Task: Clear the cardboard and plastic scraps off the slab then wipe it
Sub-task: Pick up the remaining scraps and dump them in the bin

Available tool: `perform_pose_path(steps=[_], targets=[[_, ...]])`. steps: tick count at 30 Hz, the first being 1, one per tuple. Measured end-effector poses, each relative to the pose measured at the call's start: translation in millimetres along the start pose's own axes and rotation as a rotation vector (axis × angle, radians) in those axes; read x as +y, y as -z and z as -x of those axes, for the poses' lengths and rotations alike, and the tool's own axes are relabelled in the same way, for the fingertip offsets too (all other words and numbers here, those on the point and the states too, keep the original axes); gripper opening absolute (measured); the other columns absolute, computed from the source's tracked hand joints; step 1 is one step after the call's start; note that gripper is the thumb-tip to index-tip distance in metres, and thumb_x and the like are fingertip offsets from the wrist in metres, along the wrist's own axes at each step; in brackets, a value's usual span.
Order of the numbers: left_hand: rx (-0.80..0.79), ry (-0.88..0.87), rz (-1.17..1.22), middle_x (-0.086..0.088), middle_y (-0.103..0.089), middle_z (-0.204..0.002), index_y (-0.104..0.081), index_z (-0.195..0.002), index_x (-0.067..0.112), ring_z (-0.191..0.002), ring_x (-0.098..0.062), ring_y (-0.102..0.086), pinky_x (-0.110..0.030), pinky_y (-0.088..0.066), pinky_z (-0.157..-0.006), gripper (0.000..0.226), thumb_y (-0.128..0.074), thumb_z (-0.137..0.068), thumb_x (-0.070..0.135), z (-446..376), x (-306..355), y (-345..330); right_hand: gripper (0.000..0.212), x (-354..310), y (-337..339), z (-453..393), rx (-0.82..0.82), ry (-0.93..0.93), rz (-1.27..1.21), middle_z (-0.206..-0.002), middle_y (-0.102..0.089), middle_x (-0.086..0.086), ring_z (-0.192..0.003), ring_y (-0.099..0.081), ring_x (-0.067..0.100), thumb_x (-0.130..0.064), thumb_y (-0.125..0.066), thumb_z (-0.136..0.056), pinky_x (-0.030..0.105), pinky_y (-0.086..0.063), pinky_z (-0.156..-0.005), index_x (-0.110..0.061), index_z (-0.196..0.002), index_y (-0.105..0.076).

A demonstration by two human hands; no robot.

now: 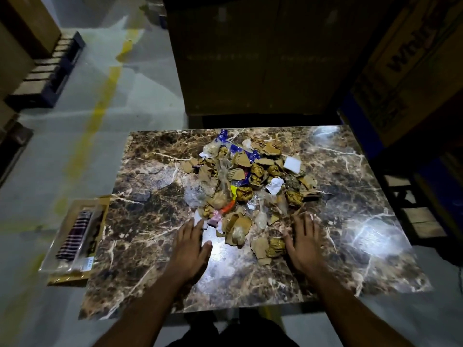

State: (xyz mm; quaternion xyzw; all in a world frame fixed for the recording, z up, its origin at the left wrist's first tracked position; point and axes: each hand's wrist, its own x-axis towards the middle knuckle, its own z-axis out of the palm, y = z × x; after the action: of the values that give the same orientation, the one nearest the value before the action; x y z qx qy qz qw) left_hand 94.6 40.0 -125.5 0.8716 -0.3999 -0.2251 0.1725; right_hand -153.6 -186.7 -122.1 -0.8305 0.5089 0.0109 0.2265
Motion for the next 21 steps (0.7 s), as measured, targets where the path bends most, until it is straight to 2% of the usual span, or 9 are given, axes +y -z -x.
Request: perform_pose_path(steps=[3,5,8,10,12,14,16,19,21], targets=[[0.005,0.016,-0.042,-0.004,-0.003,-0.169,-0.013,-0.159,0.029,-0.153,-0.026,0.002,-0.052,-0.010,-0.122,0.066,-0.025,-0.101,0.057,-3.9,22.2,-5.7,0.062,-20.1,-4.4,-7.9,-0.008,0.023,-0.074,-0.170,-0.002,0.007,-0.155,0.007,0.028,-0.046,-0.029,-0.105,0.047,-0.003,-0.124,-0.025,-0.161,-0.012],[-0.008,-0.005,-0.079,-0.004,-0.005,-0.169,-0.013,-0.159,0.027,-0.153,-0.025,0.002,-0.053,-0.008,-0.121,0.069,-0.018,-0.099,0.060,-7.8,35.0,-8.0,0.061,-36.5,-8.8,-13.8,-0.044,0.071,-0.105,-0.170,0.003,0.003,-0.155,0.009,0.026,-0.040,-0.032,-0.107,0.045,-0.004,-0.124,-0.027,-0.161,-0.007],[0.003,0.006,-0.031,-0.005,-0.019,-0.165,-0.020,-0.157,0.022,-0.152,-0.024,-0.004,-0.054,-0.010,-0.120,0.063,-0.026,-0.104,0.054,-11.6,51.3,-13.1,0.064,-50.5,-16.3,-19.1,-0.068,0.169,-0.162,-0.169,0.001,-0.002,-0.155,0.006,0.023,-0.053,-0.020,-0.104,0.051,-0.010,-0.126,-0.027,-0.162,-0.008],[0.109,0.034,0.039,-0.008,-0.032,-0.159,-0.035,-0.149,0.019,-0.148,-0.026,-0.014,-0.054,-0.017,-0.118,0.057,-0.032,-0.101,0.049,-11.5,54.8,-15.3,0.070,-50.5,-16.8,-16.3,-0.001,0.204,-0.208,-0.170,-0.003,-0.005,-0.156,0.004,0.019,-0.062,-0.012,-0.099,0.049,-0.008,-0.126,-0.029,-0.161,-0.014],[0.255,0.062,0.156,-0.011,-0.039,-0.154,-0.044,-0.141,0.014,-0.143,-0.029,-0.023,-0.054,-0.024,-0.116,0.062,-0.031,-0.095,0.054,-9.0,52.2,-16.4,0.069,-43.7,-14.7,-7.2,0.109,0.172,-0.287,-0.169,-0.006,-0.008,-0.155,0.002,0.018,-0.065,-0.016,-0.098,0.046,-0.004,-0.123,-0.033,-0.159,-0.017],[0.348,0.064,0.271,-0.011,-0.036,-0.155,-0.043,-0.140,0.011,-0.142,-0.030,-0.025,-0.056,-0.028,-0.114,0.066,-0.033,-0.092,0.054,-9.0,46.4,-19.3,0.068,-34.4,-15.2,1.8,0.167,0.139,-0.326,-0.169,-0.004,-0.010,-0.155,0.000,0.020,-0.066,-0.018,-0.098,0.047,-0.006,-0.121,-0.036,-0.159,-0.016],[0.373,0.038,0.347,-0.008,-0.030,-0.159,-0.041,-0.144,0.016,-0.145,-0.026,-0.024,-0.055,-0.026,-0.116,0.064,-0.035,-0.093,0.055,-14.1,43.4,-21.5,0.069,-30.0,-19.7,6.1,0.149,0.170,-0.312,-0.168,0.000,-0.012,-0.155,0.000,0.021,-0.070,-0.017,-0.097,0.050,-0.007,-0.121,-0.038,-0.158,-0.018],[0.286,0.028,0.425,0.006,-0.012,-0.168,-0.030,-0.154,0.030,-0.151,-0.011,-0.007,-0.052,-0.012,-0.120,0.068,-0.032,-0.095,0.062,-26.9,51.0,-26.6,0.072,-40.3,-27.1,3.2,0.089,0.219,-0.256,-0.170,0.007,-0.008,-0.156,0.008,0.021,-0.074,-0.012,-0.095,0.051,-0.001,-0.123,-0.041,-0.159,-0.014],[0.239,0.025,0.425,0.014,-0.002,-0.168,-0.023,-0.156,0.038,-0.150,-0.007,0.002,-0.050,-0.006,-0.119,0.066,-0.031,-0.095,0.064,-28.5,62.9,-34.1,0.073,-53.5,-32.7,0.5,0.075,0.236,-0.224,-0.170,0.007,-0.006,-0.156,0.010,0.020,-0.074,-0.014,-0.095,0.051,-0.003,-0.123,-0.040,-0.159,-0.013]])
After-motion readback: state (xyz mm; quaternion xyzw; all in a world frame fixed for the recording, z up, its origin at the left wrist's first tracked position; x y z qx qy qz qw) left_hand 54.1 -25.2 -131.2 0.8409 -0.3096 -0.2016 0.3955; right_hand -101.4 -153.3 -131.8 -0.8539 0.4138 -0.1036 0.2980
